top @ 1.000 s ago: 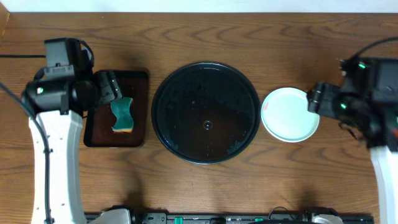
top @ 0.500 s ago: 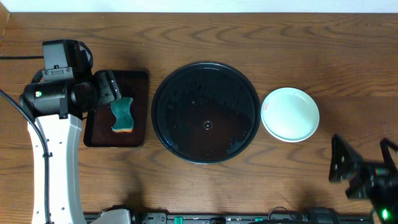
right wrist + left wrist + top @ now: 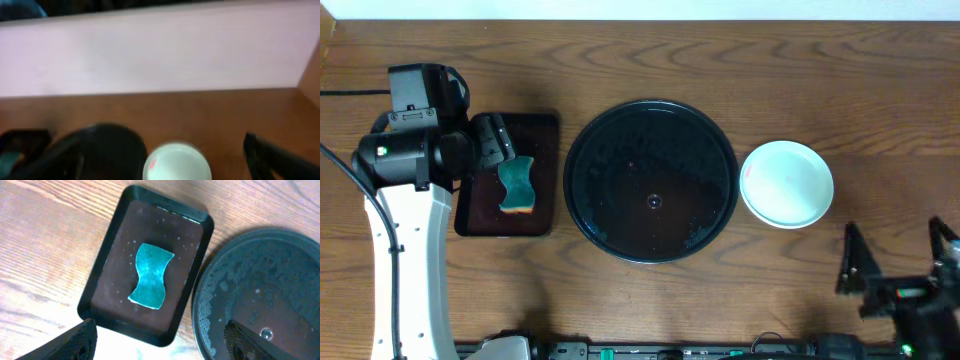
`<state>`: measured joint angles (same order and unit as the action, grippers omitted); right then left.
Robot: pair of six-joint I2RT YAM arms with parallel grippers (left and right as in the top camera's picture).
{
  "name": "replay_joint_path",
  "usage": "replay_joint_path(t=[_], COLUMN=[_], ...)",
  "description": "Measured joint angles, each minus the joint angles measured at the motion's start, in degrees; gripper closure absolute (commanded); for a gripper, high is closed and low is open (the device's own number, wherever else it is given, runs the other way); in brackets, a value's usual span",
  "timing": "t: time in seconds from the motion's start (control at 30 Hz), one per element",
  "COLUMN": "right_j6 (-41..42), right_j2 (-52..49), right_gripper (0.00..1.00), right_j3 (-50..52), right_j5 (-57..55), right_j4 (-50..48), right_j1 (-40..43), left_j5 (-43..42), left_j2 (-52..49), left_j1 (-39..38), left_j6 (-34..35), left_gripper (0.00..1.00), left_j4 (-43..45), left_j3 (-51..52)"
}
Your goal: Clean dirty plates on tray and stack at the side
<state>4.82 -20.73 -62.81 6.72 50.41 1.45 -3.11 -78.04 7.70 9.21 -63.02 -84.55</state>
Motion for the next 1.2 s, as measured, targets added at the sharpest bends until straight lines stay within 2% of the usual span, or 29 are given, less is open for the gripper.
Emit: replay_joint_path(t=[0.27,0.6,0.83,1.2], right_j6=[-2.56,-2.95,-2.95,-2.95], right_j2=[12.68,19.58,19.8,19.91], right_gripper=[0.01,0.01,0.01,0.01], right_j3=[29.73,54.07,61.24,62.31], right_j5=[4.26,5.64,5.33,2.16], right_j4=[-27.08,-45.83,-50.84,-47.01], right_j1=[0.0,0.0,0.0,0.0], left_j5=[-0.17,-0.17,-0.17,-0.17], left_j2=[0.0,0.0,0.0,0.0], left_j1=[0.0,0.0,0.0,0.0], left_j6=[0.0,0.0,0.0,0.0], left_gripper=[0.18,0.18,0.18,0.18], left_j4=[-0.02,0.0,0.0,0.0], left_j3=[0.0,0.0,0.0,0.0])
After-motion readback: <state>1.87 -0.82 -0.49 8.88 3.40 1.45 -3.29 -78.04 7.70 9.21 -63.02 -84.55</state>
